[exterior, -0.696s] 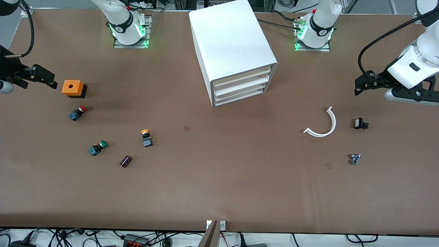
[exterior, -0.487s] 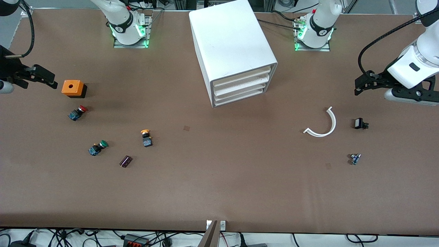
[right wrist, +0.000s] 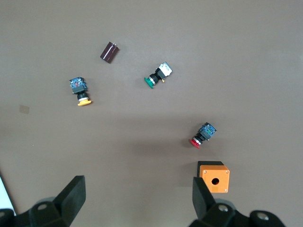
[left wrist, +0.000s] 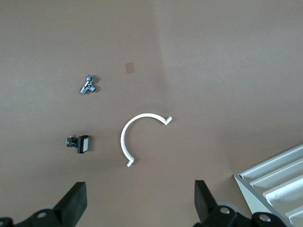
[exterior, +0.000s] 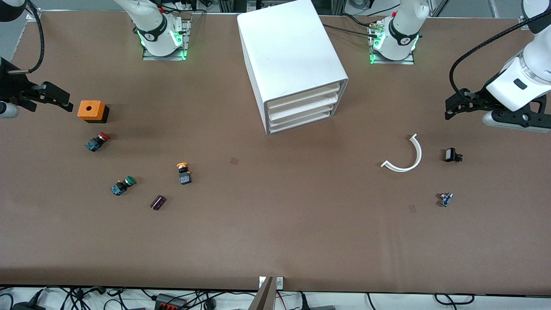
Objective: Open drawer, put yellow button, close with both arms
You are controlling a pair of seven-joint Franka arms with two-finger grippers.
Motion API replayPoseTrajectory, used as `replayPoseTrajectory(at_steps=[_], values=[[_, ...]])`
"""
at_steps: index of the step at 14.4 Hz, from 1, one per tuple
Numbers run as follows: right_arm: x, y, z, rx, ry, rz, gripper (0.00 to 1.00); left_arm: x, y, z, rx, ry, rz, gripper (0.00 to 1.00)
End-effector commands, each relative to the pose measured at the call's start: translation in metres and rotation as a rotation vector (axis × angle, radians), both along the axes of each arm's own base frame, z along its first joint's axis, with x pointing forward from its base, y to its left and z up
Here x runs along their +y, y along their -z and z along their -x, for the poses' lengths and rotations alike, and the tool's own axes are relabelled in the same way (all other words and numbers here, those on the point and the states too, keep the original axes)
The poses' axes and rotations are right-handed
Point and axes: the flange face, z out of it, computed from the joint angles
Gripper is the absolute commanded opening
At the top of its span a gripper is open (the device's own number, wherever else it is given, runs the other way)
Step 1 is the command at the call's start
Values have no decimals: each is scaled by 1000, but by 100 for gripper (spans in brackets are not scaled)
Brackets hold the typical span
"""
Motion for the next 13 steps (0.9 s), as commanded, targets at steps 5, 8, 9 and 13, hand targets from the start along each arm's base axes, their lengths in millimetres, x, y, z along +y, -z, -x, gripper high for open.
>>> replayPoseTrajectory(at_steps=[5, 8, 9, 13], values=[[3, 28, -10, 44, -23, 6, 100, 2, -2, 6, -10, 14, 7, 100], [24, 62, -25, 93, -56, -1, 100, 4, -2, 6, -10, 11, 7, 100], [35, 76, -31, 104, -76, 0, 100, 4, -2, 6, -8, 11, 7, 100], [72, 127, -55, 112, -127, 4, 100, 3, -4, 7, -5, 13, 7, 100]])
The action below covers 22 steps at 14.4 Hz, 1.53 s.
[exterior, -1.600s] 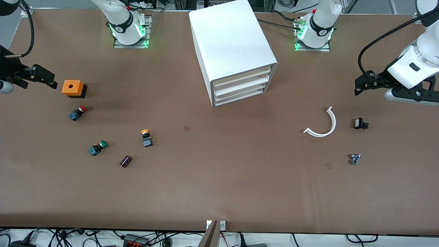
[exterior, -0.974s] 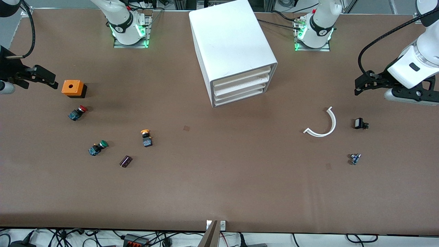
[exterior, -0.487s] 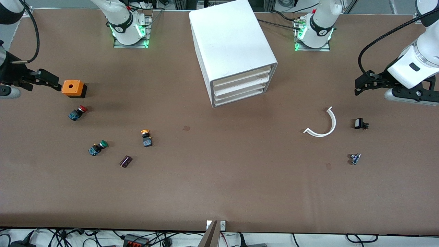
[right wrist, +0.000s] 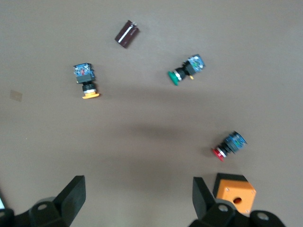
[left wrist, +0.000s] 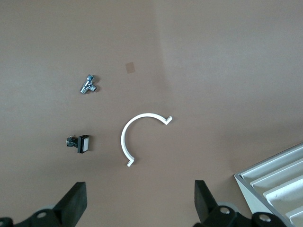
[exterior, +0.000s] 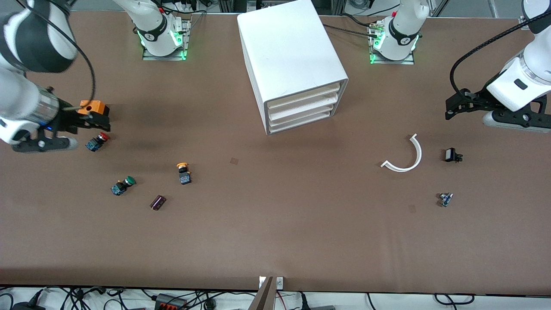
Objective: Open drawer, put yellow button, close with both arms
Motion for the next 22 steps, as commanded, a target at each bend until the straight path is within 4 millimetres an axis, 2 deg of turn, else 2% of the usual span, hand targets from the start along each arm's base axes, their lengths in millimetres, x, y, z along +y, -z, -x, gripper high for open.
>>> replayPoseTrajectory(at_steps=[1, 3, 9, 10, 13, 16, 19, 22], values=[[23, 29, -14, -5, -38, 2, 100, 2, -4, 6, -3, 15, 7, 100], [41, 50, -22, -17, -63, 1, 100, 2, -4, 7, -1, 15, 7, 100], [69, 93, -40, -63, -101, -7, 100, 1, -3, 15, 89, 16, 6, 100], [70, 104, -44, -66, -100, -8, 100, -3, -3, 17, 118, 26, 3, 100], [83, 127, -47, -61, -107, -21, 100, -15, 17, 29, 301, 48, 26, 100], [91, 156, -52, -43, -115, -42, 100, -38, 26, 38, 387, 85, 114, 100], [108, 184, -60, -22, -139, -40, 100, -65, 51, 29, 451, 129, 266, 100], [127, 206, -64, -24, -164, -43, 100, -87, 104, 5, 517, 190, 498, 100]])
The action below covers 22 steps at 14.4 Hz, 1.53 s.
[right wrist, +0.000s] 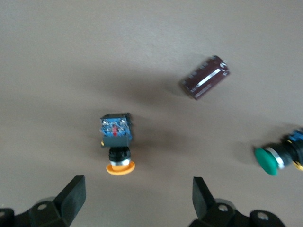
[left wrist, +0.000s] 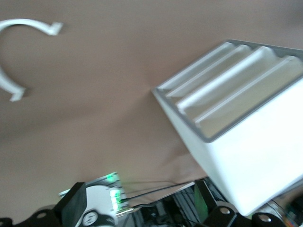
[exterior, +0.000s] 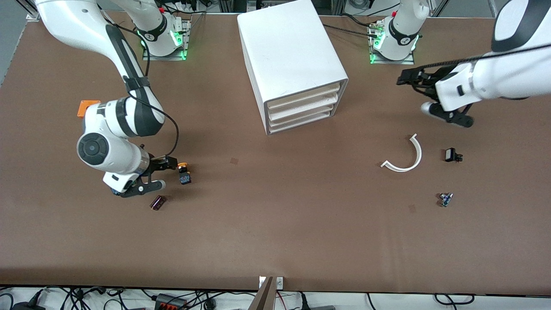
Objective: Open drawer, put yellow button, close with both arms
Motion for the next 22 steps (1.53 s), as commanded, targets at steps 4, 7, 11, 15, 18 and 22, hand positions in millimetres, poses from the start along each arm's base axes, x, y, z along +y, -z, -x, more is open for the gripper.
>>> replayPoseTrajectory(at_steps=[4, 7, 11, 15, 18, 22], values=[[17, 46, -13, -35, -47, -26, 100, -30, 99, -43, 54, 60, 457, 100], [23, 71, -12, -38, -55, -34, 100, -46, 155, -51, -3, 96, 631, 100], [33, 85, -7, -16, -66, -42, 100, -62, 207, -18, 33, -7, 821, 99], [41, 88, 1, 18, -85, -40, 100, -71, 241, 13, 31, -27, 918, 89], [38, 91, 7, 72, -111, -32, 100, -83, 246, 26, 55, -4, 946, 80], [35, 94, 9, 90, -113, -29, 97, -102, 248, 37, 82, 26, 958, 71]])
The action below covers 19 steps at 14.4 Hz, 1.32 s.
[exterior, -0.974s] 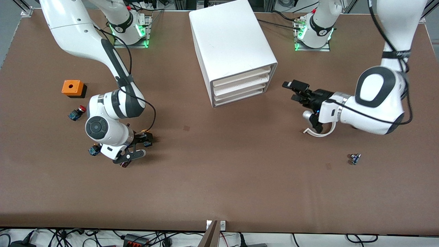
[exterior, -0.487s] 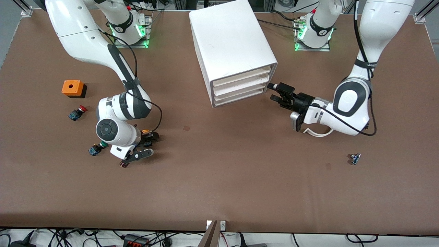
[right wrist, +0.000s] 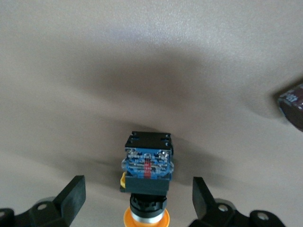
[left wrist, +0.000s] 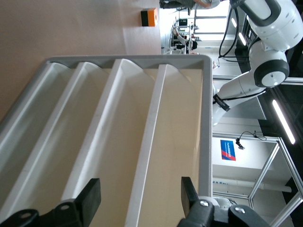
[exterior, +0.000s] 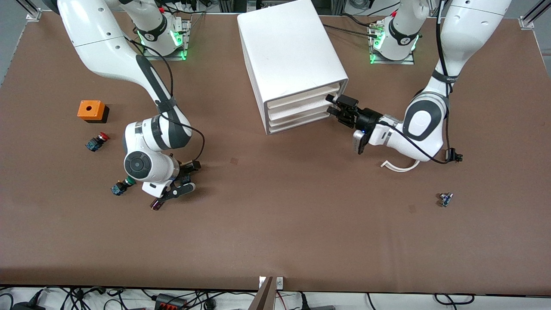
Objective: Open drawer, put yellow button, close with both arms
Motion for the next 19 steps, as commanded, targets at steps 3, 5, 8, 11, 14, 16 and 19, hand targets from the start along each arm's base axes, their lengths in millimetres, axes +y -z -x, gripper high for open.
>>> replayPoseTrajectory(at_steps=[3, 5, 8, 11, 14, 16, 19], values=[[-1, -1, -1, 14, -15, -17, 84, -6, -3, 14, -14, -1, 24, 68], [-1, 0, -1, 9, -15, -18, 82, -7, 1, 19, -27, 8, 38, 64], [-3, 1, -2, 7, -13, -16, 71, -11, 8, 24, -53, 24, 62, 51], [-5, 2, -2, 8, -13, -14, 65, -12, 8, 25, -55, 27, 64, 28], [-5, 4, -2, 9, -15, -12, 58, -17, 5, 22, -70, 37, 61, 4], [-6, 4, -2, 8, -16, -9, 46, -14, 4, 13, -89, 38, 57, 1], [-6, 1, -4, 8, -17, -9, 20, -2, 7, -9, -117, 36, 35, 1]])
